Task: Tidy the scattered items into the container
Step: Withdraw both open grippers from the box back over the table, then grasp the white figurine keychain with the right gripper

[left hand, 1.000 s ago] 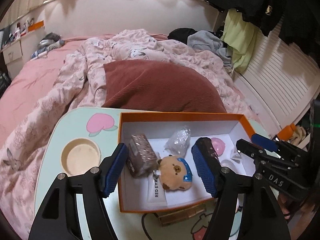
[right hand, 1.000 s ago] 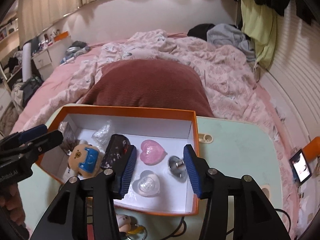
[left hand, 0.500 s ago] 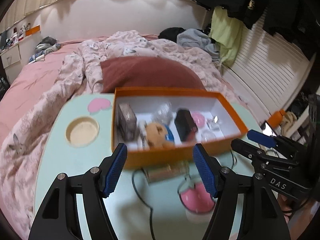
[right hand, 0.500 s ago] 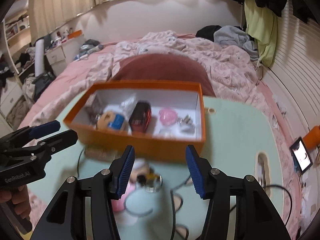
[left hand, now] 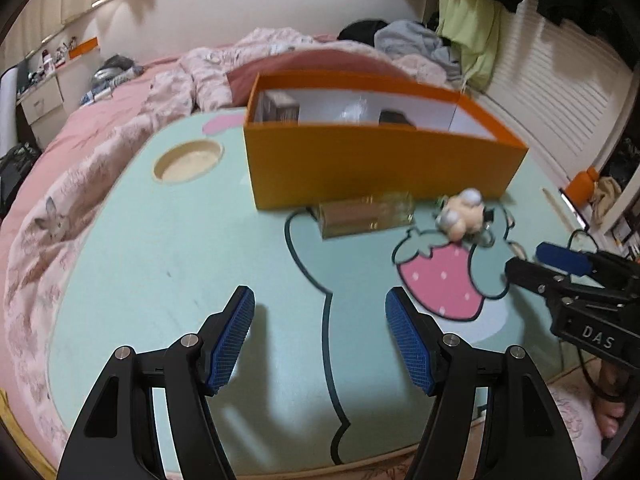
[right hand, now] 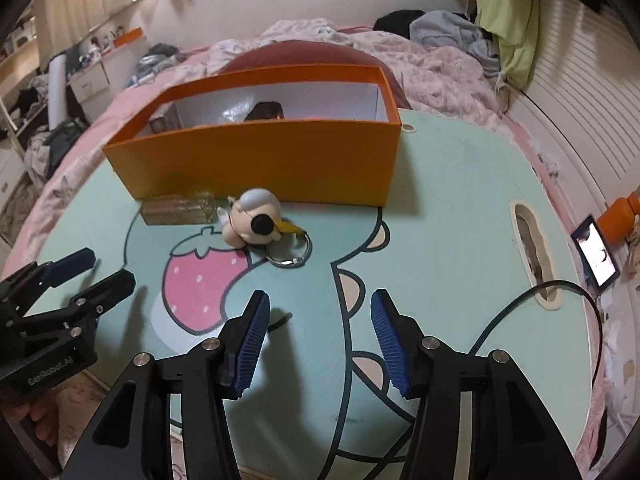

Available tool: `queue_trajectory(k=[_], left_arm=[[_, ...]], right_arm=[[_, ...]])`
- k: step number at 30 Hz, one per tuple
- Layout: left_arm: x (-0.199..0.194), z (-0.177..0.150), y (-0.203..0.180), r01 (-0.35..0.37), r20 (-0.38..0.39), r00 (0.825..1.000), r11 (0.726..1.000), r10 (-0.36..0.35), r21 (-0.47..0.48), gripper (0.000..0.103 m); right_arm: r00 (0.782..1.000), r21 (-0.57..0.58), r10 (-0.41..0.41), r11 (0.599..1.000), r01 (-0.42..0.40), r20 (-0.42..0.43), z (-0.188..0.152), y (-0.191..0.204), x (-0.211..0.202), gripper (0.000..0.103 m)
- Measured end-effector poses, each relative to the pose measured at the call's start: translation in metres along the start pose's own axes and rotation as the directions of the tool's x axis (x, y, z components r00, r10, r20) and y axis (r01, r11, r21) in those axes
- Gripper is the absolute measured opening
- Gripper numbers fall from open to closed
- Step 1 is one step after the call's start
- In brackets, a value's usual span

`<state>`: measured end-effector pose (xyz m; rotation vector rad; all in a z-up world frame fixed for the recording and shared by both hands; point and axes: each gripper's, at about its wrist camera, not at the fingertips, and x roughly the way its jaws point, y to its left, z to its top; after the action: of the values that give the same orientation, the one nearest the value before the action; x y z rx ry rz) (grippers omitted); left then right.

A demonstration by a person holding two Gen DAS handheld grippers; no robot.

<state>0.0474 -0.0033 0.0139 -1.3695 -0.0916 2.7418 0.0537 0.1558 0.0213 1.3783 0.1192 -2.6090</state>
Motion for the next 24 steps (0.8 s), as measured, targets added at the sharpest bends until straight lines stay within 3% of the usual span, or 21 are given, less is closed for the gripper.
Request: queue_trajectory(k=[2, 4, 6, 9, 24], left_arm=[[0.001, -0.002, -0.001, -0.019, 0.012, 1.0, 1.0, 0.019, 0.007, 0.07], [0.003, -0.005, -0.004, -0.028, 0.014, 1.0, 0.999, 0.028, 0.022, 0.088], [0.008, -0.007, -0.008, -0.025, 0.01, 1.0, 0.999, 0.024, 0.046, 0.103], [0.008, -0.008, -0.007, -0.022, 0.017, 1.0, 0.998, 0.021, 0.052, 0.103], [0.008, -0.01, -0.007, -0.019, 0.027, 0.999, 0.999, 0.018, 0.051, 0.103]], right_arm=[[1.0, -0.003, -0.008, 1.0, 0.008, 0.001, -0.003, 0.001, 0.003, 0.056], [1.0, -0.015, -0.017, 1.0, 0.017, 0.003, -0.004, 0.003, 0.005, 0.067], [1.0, -0.026, -0.018, 1.0, 0.018, -0.007, -0.006, 0.005, 0.009, 0.087], [1.0, -0.013, -0.023, 1.0, 0.023, -0.021, -0.007, 0.0, 0.013, 0.095], [0.999, -0.008, -0.03, 1.0, 0.03, -0.018, -0.008, 0.0, 0.012, 0.097]])
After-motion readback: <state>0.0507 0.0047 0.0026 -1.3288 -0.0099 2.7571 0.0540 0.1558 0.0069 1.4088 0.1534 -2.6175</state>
